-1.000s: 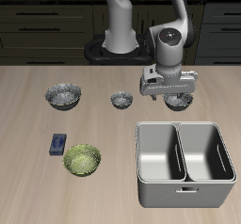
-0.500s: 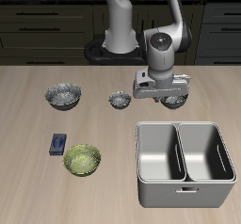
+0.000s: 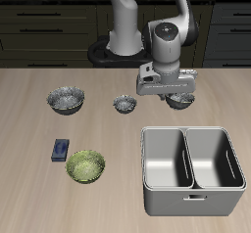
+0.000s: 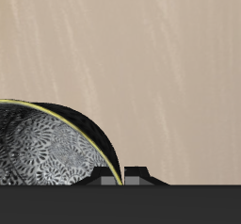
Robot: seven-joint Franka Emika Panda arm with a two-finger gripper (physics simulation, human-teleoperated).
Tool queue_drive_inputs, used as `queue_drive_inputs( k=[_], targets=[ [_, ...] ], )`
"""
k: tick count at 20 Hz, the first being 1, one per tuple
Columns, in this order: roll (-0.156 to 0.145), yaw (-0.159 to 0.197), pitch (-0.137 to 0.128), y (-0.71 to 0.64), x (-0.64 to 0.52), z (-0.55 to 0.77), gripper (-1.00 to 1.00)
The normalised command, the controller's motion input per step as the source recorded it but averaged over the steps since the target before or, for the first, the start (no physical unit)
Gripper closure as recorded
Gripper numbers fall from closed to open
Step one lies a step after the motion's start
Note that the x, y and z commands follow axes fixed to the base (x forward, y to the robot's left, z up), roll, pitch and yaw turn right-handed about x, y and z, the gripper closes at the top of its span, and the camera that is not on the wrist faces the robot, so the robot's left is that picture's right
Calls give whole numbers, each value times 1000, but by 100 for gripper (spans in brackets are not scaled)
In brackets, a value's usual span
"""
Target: Stack middle-sized black bowl on the green bowl
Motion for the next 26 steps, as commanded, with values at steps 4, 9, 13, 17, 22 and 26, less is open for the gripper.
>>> queue_drive_inputs(
  k=[4, 9, 13, 17, 22, 26],
  targets=[
    [-15, -11, -65, -159, 55, 539, 100],
    [-38, 8, -84, -201, 99, 543, 100],
    [-4, 3, -66, -85, -6, 488, 100],
    [3, -4, -40, -47, 45, 327, 100],
    [-2, -1, -30, -20, 4, 281, 100],
    [1, -1, -33, 8, 2, 226, 100]
  ],
)
